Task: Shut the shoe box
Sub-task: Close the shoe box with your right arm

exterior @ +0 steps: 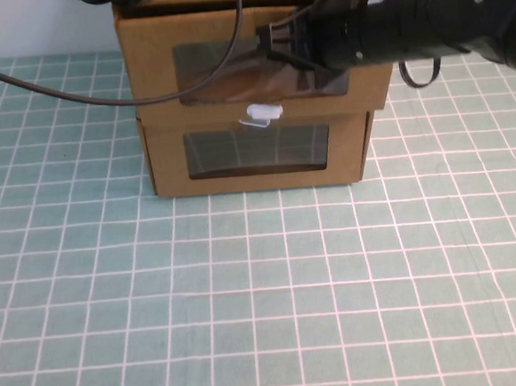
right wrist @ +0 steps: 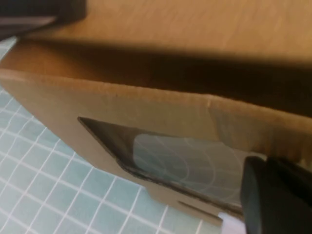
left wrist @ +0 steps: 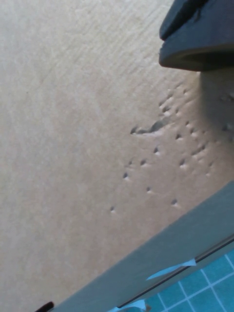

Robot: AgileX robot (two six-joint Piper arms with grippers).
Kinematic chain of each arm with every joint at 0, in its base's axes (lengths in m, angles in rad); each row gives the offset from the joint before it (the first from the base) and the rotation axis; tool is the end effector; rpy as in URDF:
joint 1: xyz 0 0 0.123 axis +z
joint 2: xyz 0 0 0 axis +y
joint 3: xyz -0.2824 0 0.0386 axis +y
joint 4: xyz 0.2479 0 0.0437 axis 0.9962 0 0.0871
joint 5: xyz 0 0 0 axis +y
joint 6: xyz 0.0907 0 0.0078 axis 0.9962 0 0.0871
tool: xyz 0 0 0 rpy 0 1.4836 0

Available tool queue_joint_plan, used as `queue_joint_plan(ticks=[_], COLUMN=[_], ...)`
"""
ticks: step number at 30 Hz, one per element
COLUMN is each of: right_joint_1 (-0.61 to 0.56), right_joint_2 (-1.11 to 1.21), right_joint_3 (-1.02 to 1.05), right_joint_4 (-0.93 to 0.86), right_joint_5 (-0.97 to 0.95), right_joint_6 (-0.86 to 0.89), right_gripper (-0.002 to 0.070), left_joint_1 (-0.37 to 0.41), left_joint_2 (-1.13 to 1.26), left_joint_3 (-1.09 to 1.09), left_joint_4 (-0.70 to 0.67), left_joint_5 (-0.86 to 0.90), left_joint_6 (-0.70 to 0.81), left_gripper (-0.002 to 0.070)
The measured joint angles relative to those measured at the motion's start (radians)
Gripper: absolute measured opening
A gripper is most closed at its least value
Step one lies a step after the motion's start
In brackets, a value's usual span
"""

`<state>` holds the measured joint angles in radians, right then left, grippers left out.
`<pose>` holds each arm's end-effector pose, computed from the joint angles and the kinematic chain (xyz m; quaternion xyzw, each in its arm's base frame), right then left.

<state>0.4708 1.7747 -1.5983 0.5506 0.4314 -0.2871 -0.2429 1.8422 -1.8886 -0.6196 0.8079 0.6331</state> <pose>0.3707 0.2111 0.3515 -0.1625 0.8316 0.2654 0.4600 0.4061 -0.1401 0.3951 0.2786 0.8173 -0.2044 0.4611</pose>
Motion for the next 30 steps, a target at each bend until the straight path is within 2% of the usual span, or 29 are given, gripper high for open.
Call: queue_joint_plan(ticks=[8,16,25,30], right_joint_1=[-0.018,-0.039,-0.051,-0.051], right_joint_2=[0.08,0.173,0.133,0.038], right_joint_3=[-0.103,-0.229,-0.244,-0.247], right_joint_4=[0.013,0.05,0.064,0.032], right_joint_5=[0.017,0.114,0.257,0.376], right_joint_6=[0.0,0.0,-0.04,-0.041], right_gripper=[-0.0011,-0.0011,-0.0011,-0.0011], left_joint_1=[0.0,0.0,0.0,0.0], left_joint_2=[0.0,0.0,-0.002,-0.035], left_joint_3=[-0.002,-0.007,-0.008,-0.008], left_joint_4=[0.0,0.002,0.008,0.069], left_joint_5=[-0.002,0.002,0.006,0.04], left_joint_6=[0.0,0.0,0.0,0.0], left_gripper=[-0.0005,-0.0005,-0.0005,-0.0005])
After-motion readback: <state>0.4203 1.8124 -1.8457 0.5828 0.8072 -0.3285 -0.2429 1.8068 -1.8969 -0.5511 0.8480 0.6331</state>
